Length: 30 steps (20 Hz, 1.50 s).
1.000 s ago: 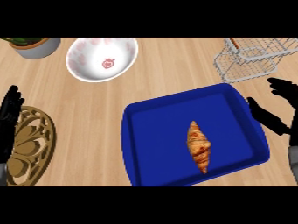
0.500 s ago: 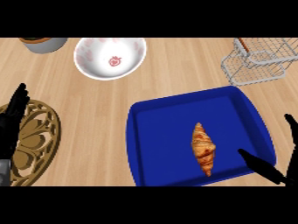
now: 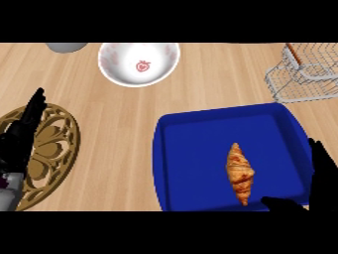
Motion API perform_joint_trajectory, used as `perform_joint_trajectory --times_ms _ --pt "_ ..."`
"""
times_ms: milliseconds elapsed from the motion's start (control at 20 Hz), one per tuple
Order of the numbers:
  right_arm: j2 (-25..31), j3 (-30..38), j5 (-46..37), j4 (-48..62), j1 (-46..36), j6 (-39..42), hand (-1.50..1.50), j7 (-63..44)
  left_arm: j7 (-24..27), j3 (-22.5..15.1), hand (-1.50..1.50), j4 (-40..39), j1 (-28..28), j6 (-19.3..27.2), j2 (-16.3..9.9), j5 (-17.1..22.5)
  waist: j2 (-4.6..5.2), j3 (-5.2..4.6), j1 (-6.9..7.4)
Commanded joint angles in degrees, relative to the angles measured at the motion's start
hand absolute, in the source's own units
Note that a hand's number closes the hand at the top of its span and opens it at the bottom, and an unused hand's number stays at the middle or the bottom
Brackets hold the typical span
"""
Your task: Pick the croissant from the tray and place it in the tiered basket
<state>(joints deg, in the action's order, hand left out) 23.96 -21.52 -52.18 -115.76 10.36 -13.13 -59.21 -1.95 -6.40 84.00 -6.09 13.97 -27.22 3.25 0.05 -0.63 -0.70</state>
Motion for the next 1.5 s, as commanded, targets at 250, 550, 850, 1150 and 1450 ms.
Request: perform_joint_trajectory --times_ms 250,550,850,1150,1450 --pt "-16.07 -4.12 -9.89 3.63 -14.66 18.11 -1.50 -24.04 -0.93 -2.20 0.00 -1.57 -3.77 0.15 2.67 -1.79 0.40 0.35 1.96" --pt "-20.23 -1.72 -11.52 6.07 -12.38 24.59 -1.50 -24.77 -0.46 -1.02 0.00 -2.38 -2.35 -0.14 2.16 -1.83 0.04 0.44 0.95" --pt "-23.83 -2.44 -14.25 10.65 -14.04 24.85 -1.50 -26.00 -1.68 -1.84 0.00 0.01 -2.08 0.53 3.17 -2.80 -0.11 0.53 1.27" --pt "-23.91 -5.13 -16.02 14.53 -15.12 23.37 -1.50 -26.01 -3.53 -0.22 0.00 0.03 -4.37 -0.85 2.08 -2.46 -0.08 0.57 1.23" --pt "-23.92 -3.20 -19.03 12.83 -16.05 29.98 -1.50 -26.01 -1.44 0.35 0.00 -2.91 -4.66 -0.81 3.59 -2.67 -0.06 0.53 0.68"
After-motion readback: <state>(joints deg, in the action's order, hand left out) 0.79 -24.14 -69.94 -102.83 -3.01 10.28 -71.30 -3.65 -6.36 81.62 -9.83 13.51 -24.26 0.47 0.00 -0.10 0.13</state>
